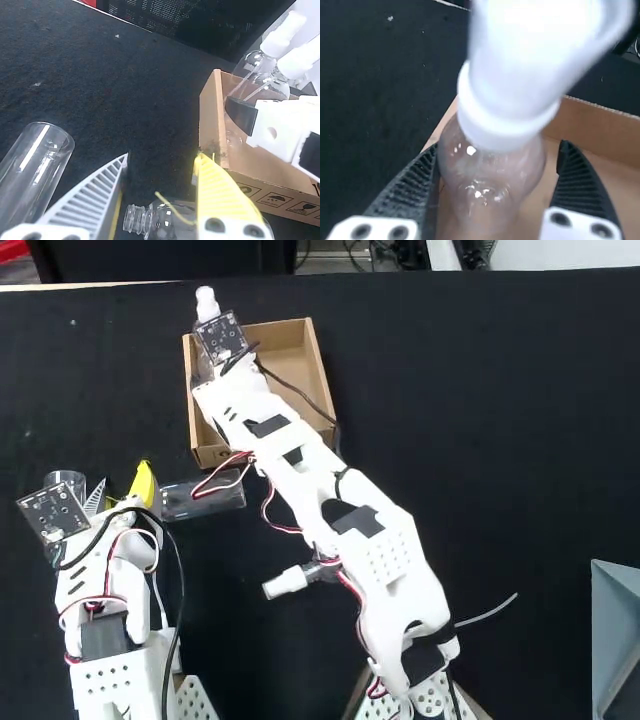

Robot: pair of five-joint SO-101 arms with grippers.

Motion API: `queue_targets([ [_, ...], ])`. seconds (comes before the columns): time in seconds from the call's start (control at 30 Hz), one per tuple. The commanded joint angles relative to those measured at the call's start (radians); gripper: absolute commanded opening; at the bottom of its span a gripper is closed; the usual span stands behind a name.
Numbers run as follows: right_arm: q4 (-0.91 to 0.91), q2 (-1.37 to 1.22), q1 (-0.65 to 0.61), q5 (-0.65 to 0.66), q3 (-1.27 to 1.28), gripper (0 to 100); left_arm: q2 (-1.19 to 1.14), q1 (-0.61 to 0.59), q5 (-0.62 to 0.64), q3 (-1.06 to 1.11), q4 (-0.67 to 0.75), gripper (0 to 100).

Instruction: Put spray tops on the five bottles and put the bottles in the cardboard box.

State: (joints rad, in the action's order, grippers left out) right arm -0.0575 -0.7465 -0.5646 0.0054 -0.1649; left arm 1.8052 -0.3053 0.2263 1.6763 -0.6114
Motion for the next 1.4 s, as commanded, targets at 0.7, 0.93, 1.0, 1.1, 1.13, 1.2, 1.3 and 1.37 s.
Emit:
queue_targets([
  [0.7,-0.304,0.214,-0.005,-0.006,0.004,28.3,0.003,-0.008,-0.008,0.025,-0.005,19],
  [0.93,-0.489,0.325,-0.005,-0.006,0.004,28.3,0.003,-0.008,-0.008,0.025,-0.005,19],
  [1.0,-0.542,0.355,-0.005,-0.003,0.004,28.3,0.005,-0.008,-0.008,0.025,-0.005,19],
  [1.1,-0.617,0.403,-0.005,-0.002,0.004,28.3,0.005,-0.008,-0.008,0.025,-0.005,19],
  [1.13,-0.647,0.418,-0.005,-0.002,0.004,28.3,0.005,-0.008,-0.008,0.025,-0.005,19],
  [1.2,-0.717,0.456,-0.005,-0.002,0.004,28.3,0.005,-0.008,-0.008,0.025,-0.005,19],
  [1.3,-0.824,0.522,-0.005,0.000,0.004,28.3,0.005,-0.008,-0.008,0.025,-0.005,19],
  [1.37,-0.882,0.567,-0.005,0.000,0.004,28.3,0.005,-0.008,-0.008,0.025,-0.005,19],
])
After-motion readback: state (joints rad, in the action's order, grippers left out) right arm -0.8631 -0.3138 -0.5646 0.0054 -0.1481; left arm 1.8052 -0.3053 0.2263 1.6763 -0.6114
